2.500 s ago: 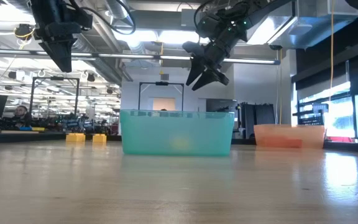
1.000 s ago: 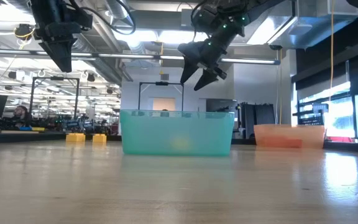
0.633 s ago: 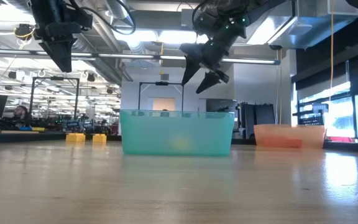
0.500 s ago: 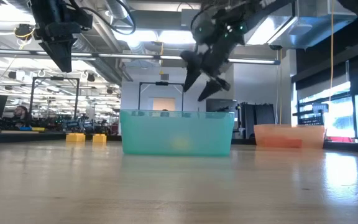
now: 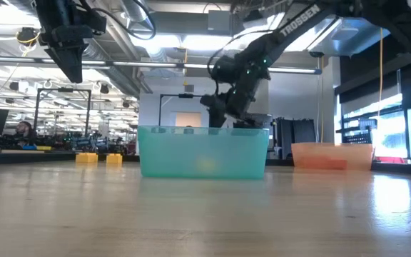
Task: Sort & place blocks by color
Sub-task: Put the yellow game piece into the blue bin
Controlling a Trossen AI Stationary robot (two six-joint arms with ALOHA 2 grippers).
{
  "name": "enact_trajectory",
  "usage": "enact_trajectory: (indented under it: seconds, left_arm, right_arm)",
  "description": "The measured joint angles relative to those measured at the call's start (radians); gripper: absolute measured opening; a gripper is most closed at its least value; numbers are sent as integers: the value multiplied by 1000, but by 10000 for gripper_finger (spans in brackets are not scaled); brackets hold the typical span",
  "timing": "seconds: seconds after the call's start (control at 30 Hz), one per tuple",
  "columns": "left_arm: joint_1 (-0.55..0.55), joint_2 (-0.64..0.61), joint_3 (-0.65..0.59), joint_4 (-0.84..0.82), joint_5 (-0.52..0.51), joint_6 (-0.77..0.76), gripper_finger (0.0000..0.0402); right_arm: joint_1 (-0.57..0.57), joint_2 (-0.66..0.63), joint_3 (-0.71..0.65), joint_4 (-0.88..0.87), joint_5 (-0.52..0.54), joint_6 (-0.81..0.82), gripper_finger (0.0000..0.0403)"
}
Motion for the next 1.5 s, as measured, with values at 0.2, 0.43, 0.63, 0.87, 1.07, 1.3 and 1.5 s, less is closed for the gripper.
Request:
enact_trajectory:
  seconds: [0.2, 0.43, 0.63, 0.87, 1.07, 1.3, 1.5]
  left_arm:
    - [0, 0, 0, 0, 0, 0, 149]
    - [0, 0, 0, 0, 0, 0, 149]
    - [0, 0, 0, 0, 0, 0, 149]
    - [0, 0, 0, 0, 0, 0, 149]
    - [0, 0, 0, 0, 0, 0, 149]
    - [0, 0, 0, 45, -13, 39, 149]
    - [-21, 0, 0, 206, 20, 274, 149]
  right_arm:
    - [3, 59, 0, 6, 25, 1, 312]
    - [4, 105, 0, 39, 81, 7, 312]
    - [14, 109, 1, 70, 107, 31, 304]
    - [23, 109, 1, 67, 106, 62, 269]
    - [22, 108, 1, 58, 103, 75, 268]
    - [22, 108, 1, 44, 92, 110, 268]
    - [22, 108, 1, 40, 89, 133, 268]
